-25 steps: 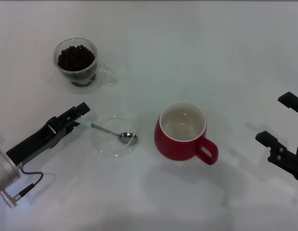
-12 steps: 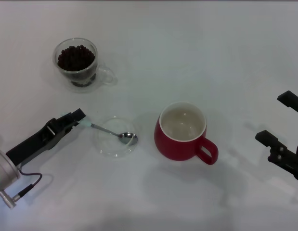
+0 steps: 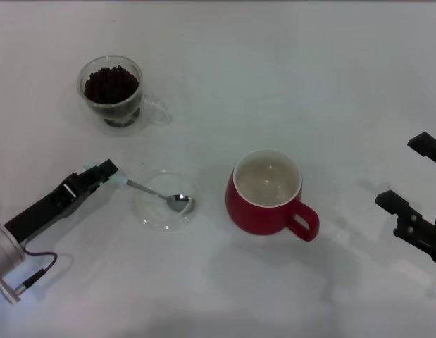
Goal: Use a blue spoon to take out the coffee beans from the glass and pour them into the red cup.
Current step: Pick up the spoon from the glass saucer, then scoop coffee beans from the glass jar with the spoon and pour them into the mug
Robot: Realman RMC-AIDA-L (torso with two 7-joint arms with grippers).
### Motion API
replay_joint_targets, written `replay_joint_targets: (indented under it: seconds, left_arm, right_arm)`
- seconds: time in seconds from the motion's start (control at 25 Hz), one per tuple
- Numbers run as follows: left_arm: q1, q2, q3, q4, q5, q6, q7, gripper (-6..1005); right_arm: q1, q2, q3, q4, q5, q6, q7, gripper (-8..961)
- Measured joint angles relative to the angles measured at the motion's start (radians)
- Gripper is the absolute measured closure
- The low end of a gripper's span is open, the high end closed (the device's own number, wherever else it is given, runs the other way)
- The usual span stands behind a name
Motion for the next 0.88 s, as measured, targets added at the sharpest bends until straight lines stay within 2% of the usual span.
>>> replay_joint_targets:
  seconds: [0.2,0.44,0.56,0.76,0.88]
  left_arm:
    - [0.008,0.004,-0.003,-0.010,-0.029,0.023,0.058,876]
    - [0.026,0.006,-0.004,-0.114,-0.095,0.162,0.106,877]
    - [0.038,0.011,-0.003,-0.184,-0.155,0.275,0.138,877]
    - [0.042,0.032,0.004,-0.277,-0.234,0.422,0.156,877]
    - [0.025,0.065,0.006,-0.301,-0.241,0.458,0.142,877]
  right_arm:
    - [0.003,0.000,0.001,0.000,0.001,0.000,-0.001,153]
    - [0.007,0.002,0.001,-0.002,0.000,0.002,-0.004,153]
    - [0.009,0.003,0.000,-0.003,-0.001,0.007,-0.005,153]
    - [0.015,0.004,0.000,-0.006,-0.001,0.011,-0.007,152]
    - [0.019,0.005,-0.001,-0.008,-0.002,0.009,-0.007,152]
